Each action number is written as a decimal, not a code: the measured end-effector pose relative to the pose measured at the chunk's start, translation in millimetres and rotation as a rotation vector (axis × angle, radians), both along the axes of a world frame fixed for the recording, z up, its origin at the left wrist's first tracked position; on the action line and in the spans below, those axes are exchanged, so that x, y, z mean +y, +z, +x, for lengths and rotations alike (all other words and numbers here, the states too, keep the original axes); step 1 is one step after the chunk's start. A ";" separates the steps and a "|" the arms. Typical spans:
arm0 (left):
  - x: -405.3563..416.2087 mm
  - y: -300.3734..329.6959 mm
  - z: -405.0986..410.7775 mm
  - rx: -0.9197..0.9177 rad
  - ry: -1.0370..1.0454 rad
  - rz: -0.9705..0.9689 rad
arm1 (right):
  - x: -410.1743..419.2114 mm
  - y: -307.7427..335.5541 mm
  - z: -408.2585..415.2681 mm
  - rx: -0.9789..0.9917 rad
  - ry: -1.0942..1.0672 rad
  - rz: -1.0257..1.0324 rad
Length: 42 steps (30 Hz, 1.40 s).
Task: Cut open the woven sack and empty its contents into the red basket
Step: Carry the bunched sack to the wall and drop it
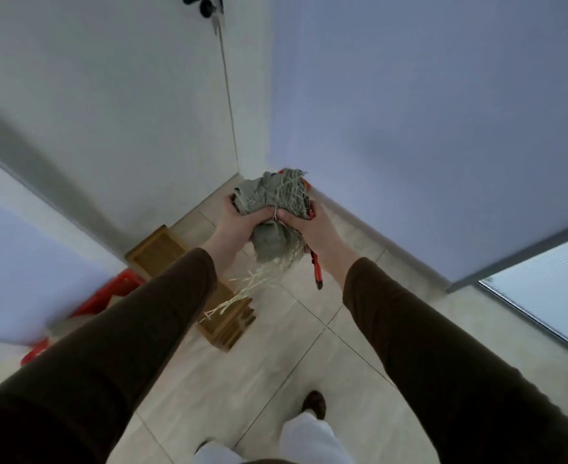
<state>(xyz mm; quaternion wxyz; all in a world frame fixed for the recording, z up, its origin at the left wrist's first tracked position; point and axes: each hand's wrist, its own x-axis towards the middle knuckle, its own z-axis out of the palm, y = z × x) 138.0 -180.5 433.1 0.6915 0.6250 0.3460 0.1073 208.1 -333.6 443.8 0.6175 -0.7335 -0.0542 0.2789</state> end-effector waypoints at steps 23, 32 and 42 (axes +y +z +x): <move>-192.0 -125.9 317.1 0.098 -0.531 -0.046 | -216.4 -144.9 255.0 0.093 -0.373 -0.187; -280.9 -227.7 409.7 0.253 -0.681 0.192 | -315.6 -249.0 331.8 0.245 -0.404 -0.190; -320.9 -395.5 468.6 0.356 -0.779 0.284 | -369.9 -424.5 386.5 0.256 -0.413 -0.262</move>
